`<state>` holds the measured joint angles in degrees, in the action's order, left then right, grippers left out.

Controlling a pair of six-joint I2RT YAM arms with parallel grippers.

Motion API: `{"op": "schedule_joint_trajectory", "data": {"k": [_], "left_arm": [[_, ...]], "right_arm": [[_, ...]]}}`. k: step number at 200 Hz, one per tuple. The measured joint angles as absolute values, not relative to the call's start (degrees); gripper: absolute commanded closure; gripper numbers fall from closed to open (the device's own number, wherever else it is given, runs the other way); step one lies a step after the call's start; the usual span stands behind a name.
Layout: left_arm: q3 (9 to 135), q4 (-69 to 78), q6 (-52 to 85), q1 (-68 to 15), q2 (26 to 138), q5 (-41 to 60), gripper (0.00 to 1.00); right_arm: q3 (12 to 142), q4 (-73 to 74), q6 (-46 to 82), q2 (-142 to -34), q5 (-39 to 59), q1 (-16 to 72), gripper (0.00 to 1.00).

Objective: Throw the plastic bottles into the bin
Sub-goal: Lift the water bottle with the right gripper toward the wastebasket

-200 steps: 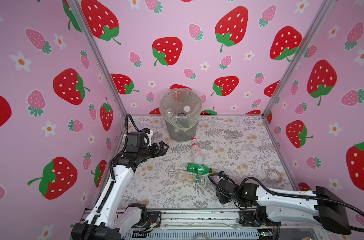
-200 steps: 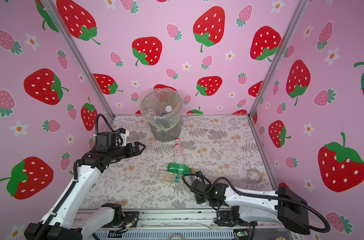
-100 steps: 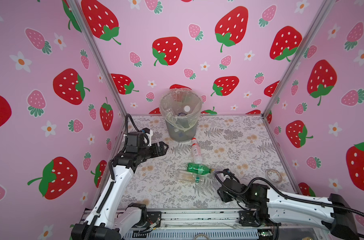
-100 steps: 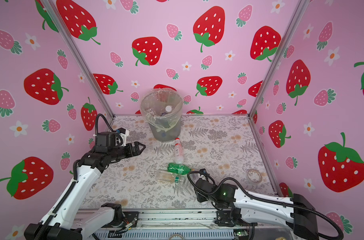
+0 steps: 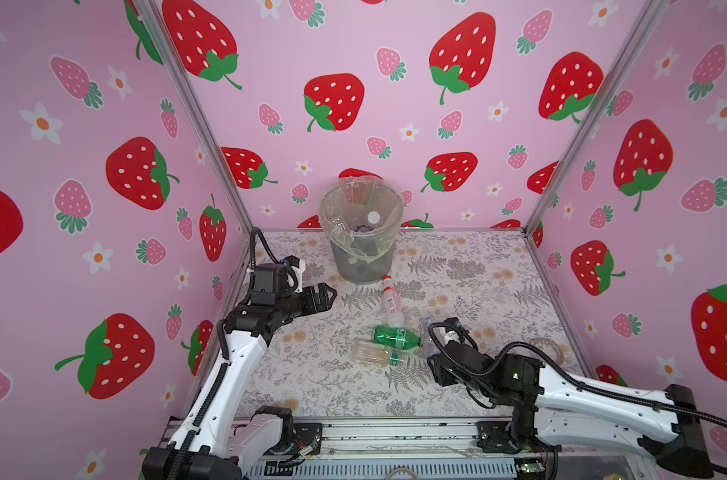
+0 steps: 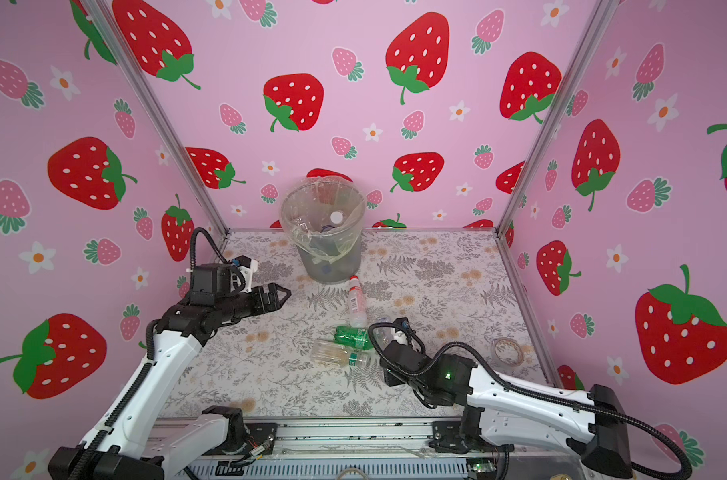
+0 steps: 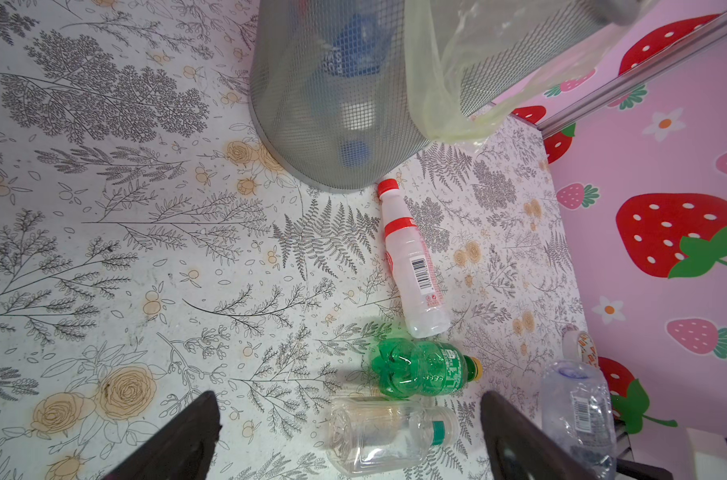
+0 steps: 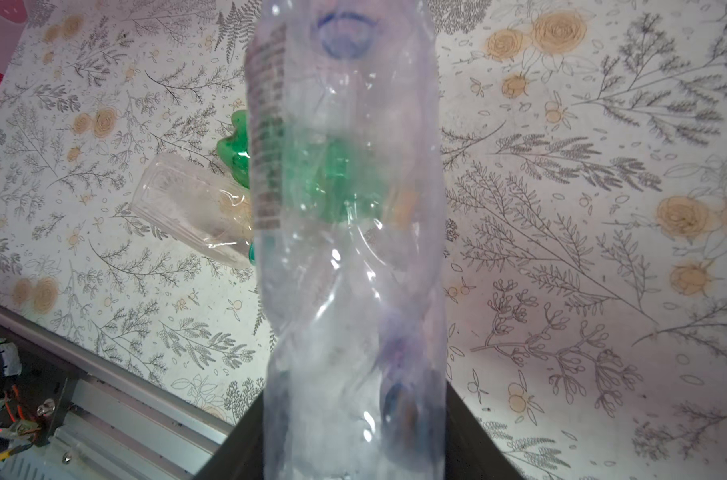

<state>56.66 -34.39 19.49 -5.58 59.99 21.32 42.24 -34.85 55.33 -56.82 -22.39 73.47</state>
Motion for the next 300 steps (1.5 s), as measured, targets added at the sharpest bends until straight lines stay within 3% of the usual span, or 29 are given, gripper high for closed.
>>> {"op": "schedule_joint_trajectory", "data": {"k": [148, 300], "left_arm": [[55.9, -34.3, 19.6, -4.8, 60.1, 21.6, 0.01], [54.8, -34.3, 19.8, -3.3, 58.2, 21.1, 0.01]], "right_arm": [[58.0, -18.7, 37.4, -73.4, -17.9, 56.3, 0.48], [77.8, -9.2, 29.3, -84.1, -14.2, 51.7, 0.48]]}}
